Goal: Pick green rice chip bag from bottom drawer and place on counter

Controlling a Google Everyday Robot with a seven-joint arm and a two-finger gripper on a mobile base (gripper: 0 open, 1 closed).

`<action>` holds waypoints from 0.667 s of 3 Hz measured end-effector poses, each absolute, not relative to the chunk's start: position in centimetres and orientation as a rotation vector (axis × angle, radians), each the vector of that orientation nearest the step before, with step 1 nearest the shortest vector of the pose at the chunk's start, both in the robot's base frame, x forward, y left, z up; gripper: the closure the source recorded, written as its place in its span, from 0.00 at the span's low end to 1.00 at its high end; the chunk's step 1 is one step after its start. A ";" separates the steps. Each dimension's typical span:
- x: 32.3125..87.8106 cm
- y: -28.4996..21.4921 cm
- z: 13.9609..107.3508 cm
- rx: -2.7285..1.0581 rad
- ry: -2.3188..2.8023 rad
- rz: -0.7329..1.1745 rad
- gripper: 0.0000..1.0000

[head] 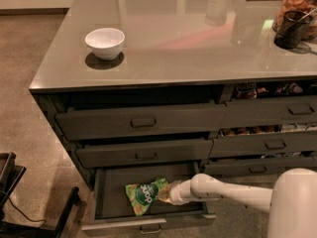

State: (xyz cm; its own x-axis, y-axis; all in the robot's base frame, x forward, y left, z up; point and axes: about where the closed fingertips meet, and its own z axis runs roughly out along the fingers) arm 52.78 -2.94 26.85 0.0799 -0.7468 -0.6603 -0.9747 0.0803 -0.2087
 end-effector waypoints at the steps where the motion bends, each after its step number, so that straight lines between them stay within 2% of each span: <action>1: 53.7 -2.1 24.9 -1.736 1.672 0.463 0.35; 2: 54.7 -1.4 23.5 -1.754 1.630 0.467 0.11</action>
Offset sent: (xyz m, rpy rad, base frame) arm 0.0346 0.0207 -0.0486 0.0324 -0.0597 0.0928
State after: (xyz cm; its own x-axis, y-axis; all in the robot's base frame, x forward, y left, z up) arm 54.71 -1.35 23.49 0.1480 -0.7236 -0.6741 -0.9708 0.0238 -0.2388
